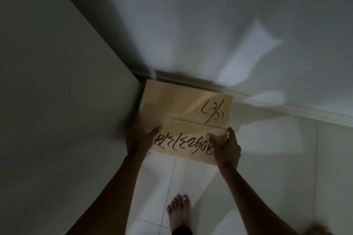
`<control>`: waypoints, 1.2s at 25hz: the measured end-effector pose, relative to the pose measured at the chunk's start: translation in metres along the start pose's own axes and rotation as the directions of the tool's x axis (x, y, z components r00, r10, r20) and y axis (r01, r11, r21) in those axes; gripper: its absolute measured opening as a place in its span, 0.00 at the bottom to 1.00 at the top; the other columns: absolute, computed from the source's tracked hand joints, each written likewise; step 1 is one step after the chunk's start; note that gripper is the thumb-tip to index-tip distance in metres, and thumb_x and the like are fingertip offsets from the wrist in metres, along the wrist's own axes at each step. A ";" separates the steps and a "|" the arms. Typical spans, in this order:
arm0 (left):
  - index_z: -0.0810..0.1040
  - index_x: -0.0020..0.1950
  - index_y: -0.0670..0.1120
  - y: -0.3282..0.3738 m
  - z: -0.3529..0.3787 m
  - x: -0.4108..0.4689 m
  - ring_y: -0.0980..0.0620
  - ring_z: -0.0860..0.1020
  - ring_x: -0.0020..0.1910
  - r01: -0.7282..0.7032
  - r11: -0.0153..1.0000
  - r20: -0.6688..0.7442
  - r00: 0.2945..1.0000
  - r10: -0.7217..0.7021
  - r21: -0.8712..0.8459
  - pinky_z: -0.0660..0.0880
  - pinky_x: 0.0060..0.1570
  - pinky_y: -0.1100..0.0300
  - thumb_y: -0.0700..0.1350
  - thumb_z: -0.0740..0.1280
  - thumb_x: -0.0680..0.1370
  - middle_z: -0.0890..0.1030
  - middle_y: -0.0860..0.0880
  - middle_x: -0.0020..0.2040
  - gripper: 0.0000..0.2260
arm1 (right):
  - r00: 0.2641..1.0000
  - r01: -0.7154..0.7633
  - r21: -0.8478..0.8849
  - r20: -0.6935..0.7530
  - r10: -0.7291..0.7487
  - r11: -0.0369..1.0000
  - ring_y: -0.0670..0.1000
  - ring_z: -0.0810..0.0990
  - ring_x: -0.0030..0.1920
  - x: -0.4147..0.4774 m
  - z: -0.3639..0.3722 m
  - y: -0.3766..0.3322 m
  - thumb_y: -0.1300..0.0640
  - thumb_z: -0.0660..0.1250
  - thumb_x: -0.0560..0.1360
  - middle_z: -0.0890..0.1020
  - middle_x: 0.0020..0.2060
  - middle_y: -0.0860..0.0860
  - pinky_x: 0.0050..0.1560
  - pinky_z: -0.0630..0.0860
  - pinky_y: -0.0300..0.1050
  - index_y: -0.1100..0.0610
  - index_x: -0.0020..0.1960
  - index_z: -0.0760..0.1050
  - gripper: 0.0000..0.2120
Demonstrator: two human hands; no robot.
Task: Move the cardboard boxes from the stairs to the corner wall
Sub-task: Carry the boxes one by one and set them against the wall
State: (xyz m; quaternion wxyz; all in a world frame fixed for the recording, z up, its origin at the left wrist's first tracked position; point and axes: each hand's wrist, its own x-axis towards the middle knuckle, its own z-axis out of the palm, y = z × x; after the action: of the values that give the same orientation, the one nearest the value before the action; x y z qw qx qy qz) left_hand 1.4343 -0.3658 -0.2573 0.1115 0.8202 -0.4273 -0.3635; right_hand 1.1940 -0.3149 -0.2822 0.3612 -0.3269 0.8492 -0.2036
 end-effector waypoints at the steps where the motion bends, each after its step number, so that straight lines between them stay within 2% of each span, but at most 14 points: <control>1: 0.64 0.72 0.46 -0.005 0.023 0.008 0.43 0.79 0.56 0.000 1.000 -0.039 0.999 0.000 -0.003 0.76 0.45 0.55 0.55 0.76 0.68 0.78 0.41 0.62 0.38 | 1.000 -0.009 0.017 -0.006 0.009 1.000 0.63 0.80 0.54 0.006 0.011 -0.001 0.47 0.73 0.70 0.82 0.57 0.58 0.47 0.69 0.46 0.56 0.68 0.69 0.30; 3: 0.60 0.76 0.47 -0.015 0.038 0.025 0.39 0.77 0.61 -0.092 0.994 -0.029 0.995 0.094 0.065 0.78 0.51 0.48 0.59 0.72 0.69 0.76 0.40 0.66 0.40 | 0.999 -0.016 0.034 -0.030 0.017 0.999 0.62 0.81 0.52 0.018 0.030 0.001 0.47 0.73 0.71 0.83 0.55 0.57 0.44 0.70 0.43 0.57 0.68 0.69 0.30; 5: 0.58 0.77 0.47 -0.021 0.048 0.039 0.38 0.75 0.64 -0.107 0.977 -0.081 0.989 0.123 0.183 0.77 0.56 0.42 0.59 0.70 0.72 0.73 0.39 0.69 0.39 | 0.997 0.001 0.040 -0.081 0.002 0.999 0.57 0.83 0.45 0.023 0.041 -0.001 0.44 0.72 0.71 0.84 0.52 0.56 0.36 0.69 0.34 0.56 0.68 0.69 0.30; 7: 0.58 0.77 0.46 -0.027 0.054 0.039 0.37 0.73 0.66 -0.105 0.965 -0.098 0.986 0.132 0.238 0.76 0.57 0.41 0.59 0.67 0.74 0.71 0.39 0.71 0.36 | 0.996 0.017 0.045 -0.089 -0.013 0.999 0.48 0.77 0.39 0.028 0.042 0.000 0.44 0.71 0.71 0.84 0.50 0.55 0.27 0.63 0.24 0.56 0.69 0.69 0.30; 10: 0.60 0.76 0.44 -0.019 0.065 0.022 0.38 0.66 0.73 -0.125 0.945 -0.109 0.980 0.165 0.304 0.75 0.60 0.38 0.53 0.64 0.78 0.62 0.39 0.76 0.30 | 0.997 0.013 0.044 -0.082 -0.009 0.999 0.45 0.71 0.38 0.030 0.041 -0.009 0.45 0.72 0.71 0.83 0.51 0.55 0.25 0.66 0.22 0.56 0.69 0.68 0.31; 12: 0.60 0.76 0.43 -0.016 0.073 0.016 0.38 0.59 0.76 -0.192 0.925 -0.051 0.974 0.221 0.329 0.76 0.59 0.37 0.49 0.64 0.78 0.56 0.39 0.78 0.29 | 0.997 -0.004 0.066 -0.081 0.009 0.998 0.48 0.77 0.40 0.028 0.044 -0.016 0.45 0.71 0.71 0.83 0.52 0.55 0.29 0.66 0.24 0.56 0.69 0.67 0.31; 14: 0.57 0.76 0.40 -0.019 0.077 0.018 0.34 0.55 0.76 -0.234 0.924 0.042 0.972 0.233 0.301 0.75 0.59 0.34 0.48 0.65 0.78 0.53 0.38 0.78 0.31 | 0.998 0.001 0.077 -0.060 0.004 0.997 0.54 0.82 0.47 0.028 0.048 -0.015 0.45 0.71 0.71 0.82 0.54 0.55 0.35 0.70 0.34 0.56 0.69 0.65 0.32; 17: 0.54 0.77 0.39 -0.022 0.070 0.025 0.32 0.53 0.76 -0.279 0.884 0.148 0.959 0.240 0.374 0.69 0.66 0.35 0.49 0.67 0.77 0.50 0.36 0.78 0.34 | 0.999 0.005 -0.005 0.042 -0.005 1.000 0.58 0.81 0.54 0.042 0.041 -0.014 0.45 0.72 0.70 0.80 0.57 0.56 0.41 0.71 0.42 0.56 0.68 0.63 0.33; 19: 0.50 0.79 0.44 -0.006 0.057 0.024 0.33 0.52 0.76 -0.289 0.855 0.211 0.953 0.217 0.431 0.62 0.71 0.36 0.52 0.65 0.78 0.48 0.37 0.79 0.36 | 0.991 -0.005 -0.094 0.130 0.017 0.996 0.60 0.78 0.58 0.050 0.022 -0.020 0.44 0.71 0.71 0.77 0.59 0.58 0.46 0.73 0.46 0.57 0.69 0.61 0.34; 23: 0.47 0.79 0.46 0.075 0.043 -0.016 0.34 0.56 0.76 -0.437 0.760 0.317 0.895 0.314 0.481 0.56 0.73 0.37 0.54 0.60 0.80 0.54 0.37 0.79 0.33 | 0.996 0.020 -0.136 0.085 -0.009 0.991 0.62 0.72 0.65 0.041 -0.059 -0.023 0.41 0.64 0.74 0.73 0.64 0.60 0.60 0.73 0.56 0.57 0.74 0.57 0.36; 24: 0.49 0.79 0.46 0.099 0.042 -0.037 0.33 0.57 0.75 -0.488 0.719 0.341 0.870 0.357 0.494 0.55 0.73 0.38 0.55 0.59 0.80 0.56 0.37 0.78 0.32 | 0.997 0.039 -0.170 0.076 -0.026 0.985 0.62 0.68 0.69 0.033 -0.088 -0.016 0.40 0.62 0.75 0.70 0.68 0.60 0.66 0.69 0.57 0.56 0.76 0.55 0.36; 26: 0.51 0.79 0.46 0.162 0.049 -0.094 0.34 0.56 0.76 -0.651 0.599 0.443 0.758 0.479 0.465 0.53 0.74 0.39 0.56 0.57 0.80 0.57 0.38 0.78 0.31 | 0.999 0.034 -0.273 0.047 -0.022 0.961 0.61 0.56 0.76 0.015 -0.174 0.011 0.38 0.57 0.76 0.62 0.75 0.60 0.75 0.55 0.57 0.55 0.78 0.50 0.38; 28: 0.50 0.79 0.47 0.228 0.067 -0.163 0.36 0.53 0.78 -0.795 0.474 0.589 0.602 0.538 0.379 0.50 0.76 0.42 0.57 0.55 0.80 0.55 0.40 0.79 0.31 | 0.999 -0.042 -0.337 -0.042 0.029 0.941 0.59 0.48 0.78 -0.007 -0.272 0.055 0.34 0.54 0.75 0.56 0.77 0.59 0.77 0.46 0.57 0.54 0.79 0.48 0.39; 30: 0.49 0.79 0.48 0.289 0.097 -0.244 0.39 0.51 0.79 -0.901 0.332 0.673 0.431 0.601 0.280 0.49 0.76 0.44 0.59 0.52 0.81 0.53 0.41 0.80 0.30 | 0.981 -0.155 -0.334 -0.167 0.104 0.930 0.59 0.47 0.78 -0.037 -0.369 0.108 0.32 0.52 0.74 0.55 0.78 0.58 0.77 0.44 0.56 0.53 0.79 0.48 0.40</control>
State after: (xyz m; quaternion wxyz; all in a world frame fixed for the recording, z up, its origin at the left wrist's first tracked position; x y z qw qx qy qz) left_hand 1.0972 -0.3386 -0.0616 -0.1020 0.3878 -0.8709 -0.2841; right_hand 0.8943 -0.1726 -0.0851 0.2478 -0.3124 0.9157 -0.0504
